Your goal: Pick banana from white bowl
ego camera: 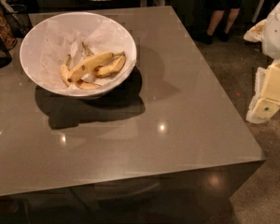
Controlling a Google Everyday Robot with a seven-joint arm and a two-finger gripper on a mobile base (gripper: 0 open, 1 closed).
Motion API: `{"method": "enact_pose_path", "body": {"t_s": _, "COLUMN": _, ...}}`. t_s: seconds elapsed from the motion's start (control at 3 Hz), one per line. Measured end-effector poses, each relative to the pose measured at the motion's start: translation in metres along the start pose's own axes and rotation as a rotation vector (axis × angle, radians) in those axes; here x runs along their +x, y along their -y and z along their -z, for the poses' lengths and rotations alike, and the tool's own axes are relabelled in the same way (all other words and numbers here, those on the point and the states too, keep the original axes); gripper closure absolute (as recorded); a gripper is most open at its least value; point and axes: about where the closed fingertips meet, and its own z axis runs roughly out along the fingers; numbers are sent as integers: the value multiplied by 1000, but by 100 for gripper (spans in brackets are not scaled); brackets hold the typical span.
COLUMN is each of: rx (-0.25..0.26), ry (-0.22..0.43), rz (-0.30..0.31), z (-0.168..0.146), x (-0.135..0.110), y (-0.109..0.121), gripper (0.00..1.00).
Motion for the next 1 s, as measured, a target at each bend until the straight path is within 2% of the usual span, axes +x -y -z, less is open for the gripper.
{"method": "enact_pose_path", "body": {"t_s": 0.33, "rx": 0, "ry": 0, "rz": 0, "z": 0, "x": 0, "y": 0, "gripper": 0}}
{"method": "enact_pose_path", "body": {"t_s": 0.67, "rx": -2, "ry": -73, "rz": 12, "z": -6, "x": -13, "y": 10, "gripper": 0}}
{"method": "enact_pose_path", "body": {"t_s": 1.0, "rx": -13, "ry": -160, "rz": 62, "z": -19, "x": -42, "y": 37, "gripper": 0}}
